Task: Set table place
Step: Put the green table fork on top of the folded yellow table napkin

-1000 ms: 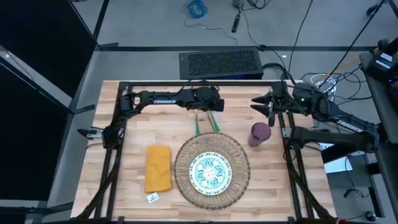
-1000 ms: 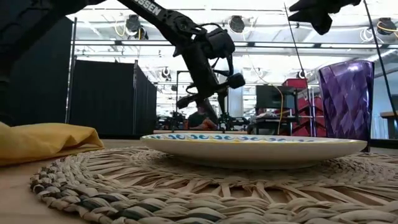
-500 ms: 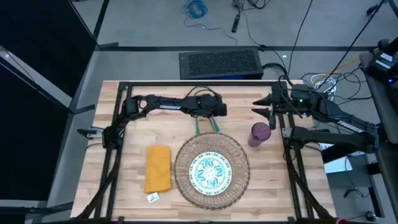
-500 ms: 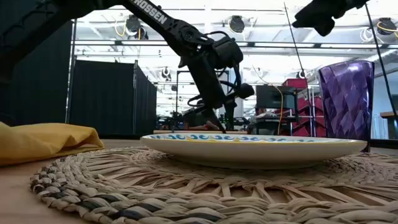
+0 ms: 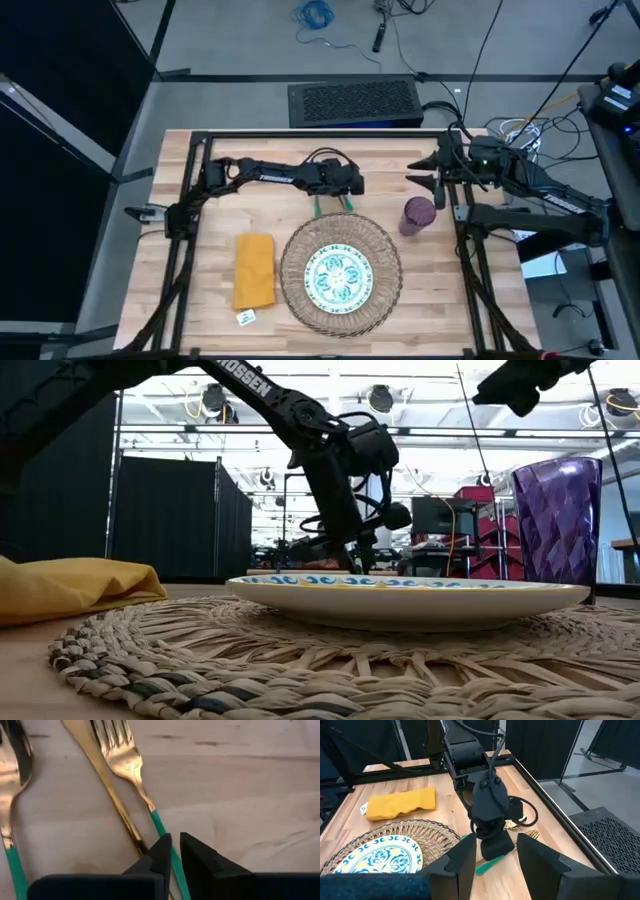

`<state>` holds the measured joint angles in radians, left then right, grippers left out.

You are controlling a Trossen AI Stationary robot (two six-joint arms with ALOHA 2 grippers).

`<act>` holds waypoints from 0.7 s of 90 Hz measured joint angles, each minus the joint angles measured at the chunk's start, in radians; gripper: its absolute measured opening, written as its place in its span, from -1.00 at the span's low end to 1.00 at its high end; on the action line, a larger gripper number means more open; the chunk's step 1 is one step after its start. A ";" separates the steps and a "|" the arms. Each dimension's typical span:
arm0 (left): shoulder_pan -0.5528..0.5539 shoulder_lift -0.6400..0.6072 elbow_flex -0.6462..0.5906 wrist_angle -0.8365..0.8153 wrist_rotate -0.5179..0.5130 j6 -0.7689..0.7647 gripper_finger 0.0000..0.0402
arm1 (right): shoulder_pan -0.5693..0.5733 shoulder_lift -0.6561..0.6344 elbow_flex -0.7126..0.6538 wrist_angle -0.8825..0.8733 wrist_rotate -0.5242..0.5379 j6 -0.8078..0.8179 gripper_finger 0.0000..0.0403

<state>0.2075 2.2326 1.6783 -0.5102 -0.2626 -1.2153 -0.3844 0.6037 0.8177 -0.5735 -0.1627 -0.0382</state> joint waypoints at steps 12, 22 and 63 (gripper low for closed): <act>0.006 0.000 0.000 -0.030 0.001 -0.006 -0.90 | 0.000 0.000 0.000 0.000 0.000 0.009 -0.35; 0.009 0.000 0.000 -0.052 0.009 0.023 -0.90 | 0.000 0.000 0.000 -0.001 0.000 0.011 -0.35; 0.020 -0.001 0.000 -0.030 0.071 0.044 -0.65 | 0.000 0.000 0.000 0.000 0.001 0.015 -0.35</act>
<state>0.2279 2.2318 1.6783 -0.5401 -0.1914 -1.1717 -0.3845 0.6041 0.8177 -0.5739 -0.1621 -0.0235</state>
